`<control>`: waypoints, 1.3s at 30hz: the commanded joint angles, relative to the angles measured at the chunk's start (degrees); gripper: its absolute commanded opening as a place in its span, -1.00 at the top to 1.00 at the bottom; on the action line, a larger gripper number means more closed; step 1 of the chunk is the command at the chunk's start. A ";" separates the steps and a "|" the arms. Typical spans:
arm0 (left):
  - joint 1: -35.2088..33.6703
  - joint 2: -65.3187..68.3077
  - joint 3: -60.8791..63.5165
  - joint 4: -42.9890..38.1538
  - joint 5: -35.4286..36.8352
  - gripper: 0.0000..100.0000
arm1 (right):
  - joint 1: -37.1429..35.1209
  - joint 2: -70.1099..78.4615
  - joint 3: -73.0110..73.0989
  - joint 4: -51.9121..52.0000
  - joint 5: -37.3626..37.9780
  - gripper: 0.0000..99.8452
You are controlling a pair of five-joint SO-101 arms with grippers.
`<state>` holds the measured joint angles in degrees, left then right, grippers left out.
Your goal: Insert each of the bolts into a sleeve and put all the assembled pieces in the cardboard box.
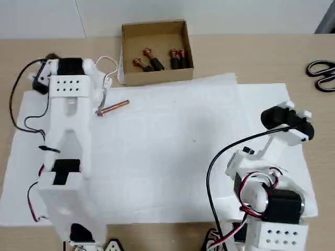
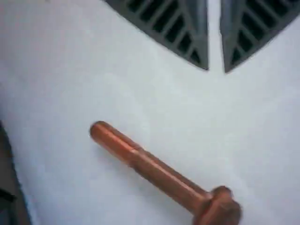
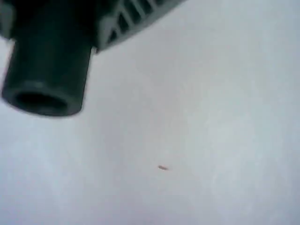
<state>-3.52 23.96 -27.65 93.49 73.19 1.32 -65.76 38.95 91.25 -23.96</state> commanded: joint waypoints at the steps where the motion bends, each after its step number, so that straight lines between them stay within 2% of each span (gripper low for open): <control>1: 1.67 1.14 -2.24 -3.96 1.67 0.99 | 0.48 -0.66 -0.18 0.31 -1.32 0.99; 6: 3.25 5.19 -2.33 -8.44 1.93 0.97 | 0.57 -0.75 -0.18 0.31 -1.32 0.99; 9: 4.13 6.77 -2.33 -10.81 1.93 0.82 | 0.84 -0.75 -0.18 0.31 -1.32 0.99; 12: 4.66 8.09 -2.33 -13.10 1.67 0.63 | 4.00 -0.75 -0.18 0.31 -1.14 0.99; 14: 4.75 8.79 -2.33 -14.86 1.67 0.58 | 6.20 -0.75 -0.18 0.40 -1.05 0.99; 20: 3.34 11.78 -2.33 -17.85 3.52 0.58 | 7.60 -0.75 -0.18 1.10 0.53 0.99; 31: -0.62 13.27 -2.24 -17.49 5.89 0.58 | 7.60 -0.66 -0.18 1.10 0.53 0.99; 39: -0.62 13.36 -2.24 -13.01 5.98 0.58 | 7.60 -0.40 -0.18 1.01 0.53 0.99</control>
<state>-3.87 37.67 -27.82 79.43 78.73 8.62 -65.76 38.95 92.13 -24.13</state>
